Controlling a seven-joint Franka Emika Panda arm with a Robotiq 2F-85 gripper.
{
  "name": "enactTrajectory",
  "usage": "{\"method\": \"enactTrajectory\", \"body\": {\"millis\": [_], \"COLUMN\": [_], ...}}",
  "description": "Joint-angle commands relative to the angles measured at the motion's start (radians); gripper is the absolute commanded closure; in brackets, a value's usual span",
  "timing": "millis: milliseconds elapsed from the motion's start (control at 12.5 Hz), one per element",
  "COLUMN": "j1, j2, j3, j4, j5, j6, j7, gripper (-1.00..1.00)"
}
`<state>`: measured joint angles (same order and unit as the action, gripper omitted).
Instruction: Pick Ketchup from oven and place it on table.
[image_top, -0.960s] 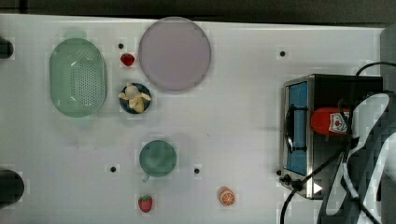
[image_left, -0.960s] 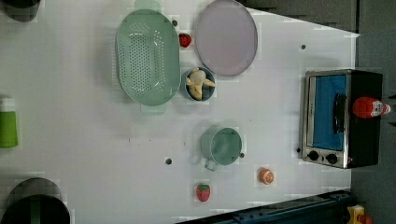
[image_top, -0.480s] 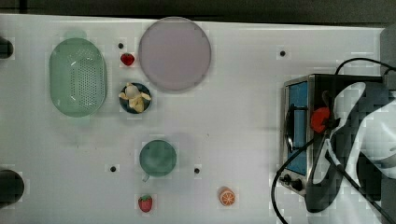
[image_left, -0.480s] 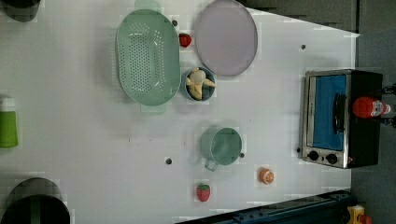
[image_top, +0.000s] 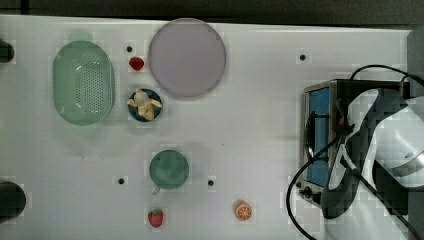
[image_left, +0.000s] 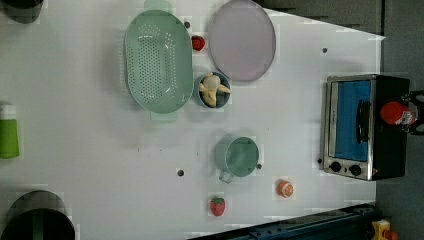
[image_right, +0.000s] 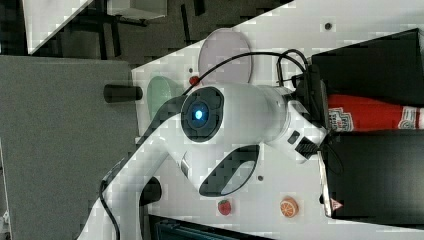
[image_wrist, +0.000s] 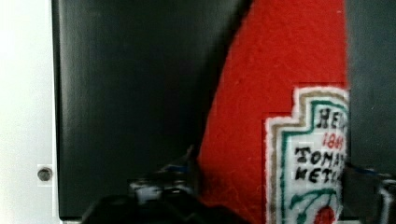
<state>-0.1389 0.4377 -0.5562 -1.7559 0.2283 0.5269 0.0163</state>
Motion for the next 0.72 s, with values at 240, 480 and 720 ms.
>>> {"method": "enactTrajectory", "body": {"millis": [240,480,720], "j1": [-0.008,0.028,0.1], "j2": [-0.058,-0.132,-0.228], "j3": [0.001,0.002,0.021], "j4": [0.025,0.061,0.088], "j5": [0.001,-0.021,-0.117], "j6": [-0.001,-0.042,-0.113], "j7": [0.019,-0.038,-0.055], "gripper": [-0.26,-0.26,-0.26]}}
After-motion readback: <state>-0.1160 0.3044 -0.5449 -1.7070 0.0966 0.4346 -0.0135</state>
